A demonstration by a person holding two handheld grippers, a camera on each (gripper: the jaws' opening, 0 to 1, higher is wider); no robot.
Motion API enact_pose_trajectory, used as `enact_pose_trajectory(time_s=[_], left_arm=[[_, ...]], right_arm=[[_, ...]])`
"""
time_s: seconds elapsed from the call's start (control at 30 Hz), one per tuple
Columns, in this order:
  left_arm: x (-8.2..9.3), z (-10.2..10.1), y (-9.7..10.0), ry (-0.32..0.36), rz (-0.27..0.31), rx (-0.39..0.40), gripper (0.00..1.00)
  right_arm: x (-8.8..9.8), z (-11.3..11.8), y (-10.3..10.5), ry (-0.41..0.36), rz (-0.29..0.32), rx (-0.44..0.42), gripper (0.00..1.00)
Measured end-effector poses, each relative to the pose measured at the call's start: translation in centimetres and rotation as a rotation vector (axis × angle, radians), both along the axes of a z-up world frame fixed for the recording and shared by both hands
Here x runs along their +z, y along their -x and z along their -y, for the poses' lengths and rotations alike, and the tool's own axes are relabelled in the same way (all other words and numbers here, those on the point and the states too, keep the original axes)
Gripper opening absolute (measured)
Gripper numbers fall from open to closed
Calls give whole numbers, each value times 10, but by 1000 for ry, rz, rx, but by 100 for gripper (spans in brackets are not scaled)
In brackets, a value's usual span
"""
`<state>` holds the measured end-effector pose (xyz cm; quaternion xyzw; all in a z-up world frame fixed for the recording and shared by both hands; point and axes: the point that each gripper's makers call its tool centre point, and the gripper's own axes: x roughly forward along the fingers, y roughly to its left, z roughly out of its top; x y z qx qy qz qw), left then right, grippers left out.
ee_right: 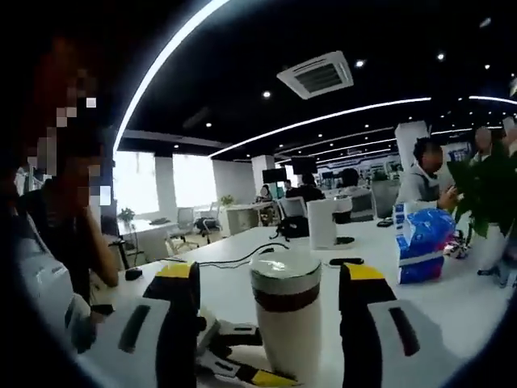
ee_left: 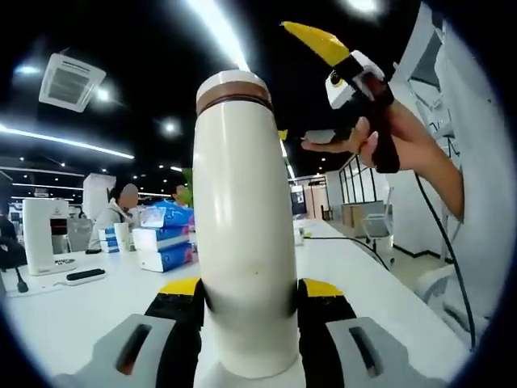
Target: Grasp the water cup twist off the cup lid place the cup lid on the table
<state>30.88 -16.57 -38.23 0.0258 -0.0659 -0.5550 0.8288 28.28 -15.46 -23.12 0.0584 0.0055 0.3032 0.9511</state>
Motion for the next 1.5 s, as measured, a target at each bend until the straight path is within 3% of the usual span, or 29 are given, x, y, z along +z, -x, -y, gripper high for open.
enact_pose_trajectory(time_s=[0.07,0.17,0.47,0.67,0.73,0.9,1.1,1.13,1.2,1.3,1.5], left_arm=[[0,0,0,0,0,0,47],[0,0,0,0,0,0,47],[0,0,0,1,0,-3,47],[0,0,-1,3,-7,-2,47],[3,-2,-1,30,-56,-10,46],[3,-1,-1,22,-30,-4,46],[4,-1,1,25,-21,-7,46],[4,-1,1,25,-20,-7,46],[4,-1,1,26,-20,-7,46],[4,-2,1,27,-23,-7,46],[4,-1,1,28,-24,-9,46]], right_arm=[[0,-1,-10,-17,-6,-4,61],[-4,-3,-18,-36,-41,2,67],[-14,-3,-21,19,-63,-1,48],[-15,-8,-19,92,-33,55,46],[-13,-10,-18,130,3,110,46],[-12,-12,-16,197,59,235,46],[-12,-8,-13,89,40,379,45],[-13,-8,-13,51,13,408,45],[-12,-8,-11,47,62,448,45],[-12,-9,-11,49,71,481,45],[-10,-4,-7,48,88,647,45]])
